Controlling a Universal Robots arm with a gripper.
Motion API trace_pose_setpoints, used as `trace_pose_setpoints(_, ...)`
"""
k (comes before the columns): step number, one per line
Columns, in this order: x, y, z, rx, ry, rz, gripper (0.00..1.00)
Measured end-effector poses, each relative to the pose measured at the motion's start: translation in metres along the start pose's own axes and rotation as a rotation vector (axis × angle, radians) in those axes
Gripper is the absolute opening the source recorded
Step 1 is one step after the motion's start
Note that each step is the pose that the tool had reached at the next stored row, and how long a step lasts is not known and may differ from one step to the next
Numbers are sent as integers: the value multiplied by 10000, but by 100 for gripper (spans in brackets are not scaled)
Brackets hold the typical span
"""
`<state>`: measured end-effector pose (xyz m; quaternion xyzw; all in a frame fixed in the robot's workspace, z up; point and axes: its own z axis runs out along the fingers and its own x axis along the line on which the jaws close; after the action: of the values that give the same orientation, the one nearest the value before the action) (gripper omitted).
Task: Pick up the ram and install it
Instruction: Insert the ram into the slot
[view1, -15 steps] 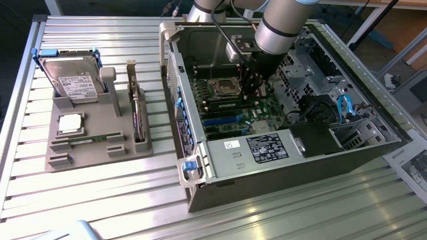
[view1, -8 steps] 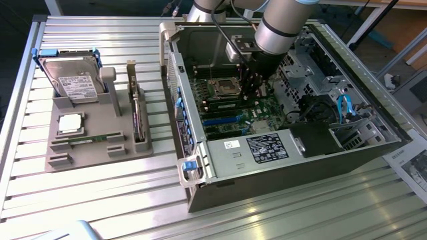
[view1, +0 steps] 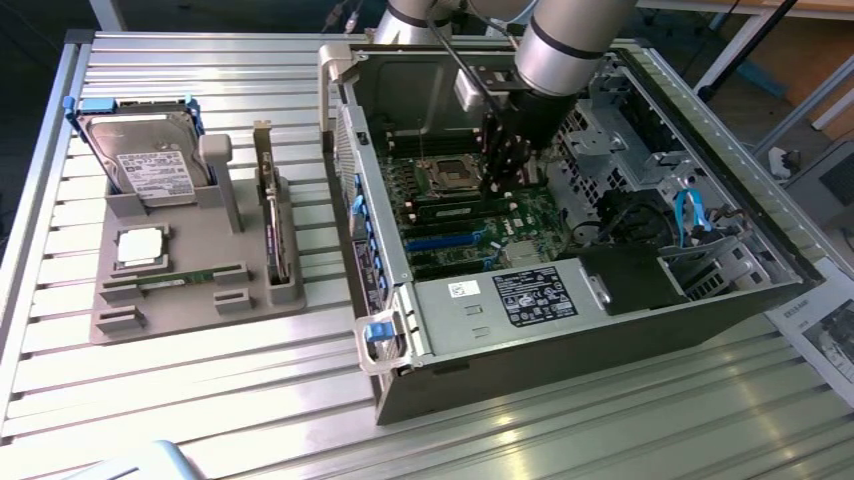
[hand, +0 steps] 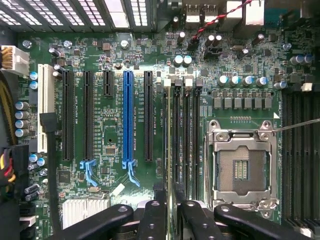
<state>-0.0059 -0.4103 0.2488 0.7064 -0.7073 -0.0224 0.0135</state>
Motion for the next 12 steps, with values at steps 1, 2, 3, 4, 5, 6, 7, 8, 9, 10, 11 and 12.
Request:
trace_pose_setpoints(1,0,1,-25,0,0,0,20)
trace_pose_setpoints(2,-1,3,-50,0,0,0,20)
trace_pose_setpoints(3,-2,5,-90,0,-1,0,20)
trace_pose_setpoints(4,-2,6,-124,0,0,-1,20)
trace_pose_setpoints(5,-2,8,-170,0,-1,-1,20)
trace_pose_setpoints(6,-3,10,-208,0,0,0,20)
trace_pose_setpoints(7,-4,12,-250,1,-2,0,20)
trace_pose_setpoints(8,-4,14,-292,0,1,0,20)
trace_pose_setpoints(9,-4,18,-360,0,0,0,20)
trace_pose_setpoints(10,-6,22,-452,1,-2,0,20)
trace_pose_setpoints(11,-7,25,-520,0,-2,-1,20)
trace_pose_setpoints(12,-7,28,-574,0,0,-1,20)
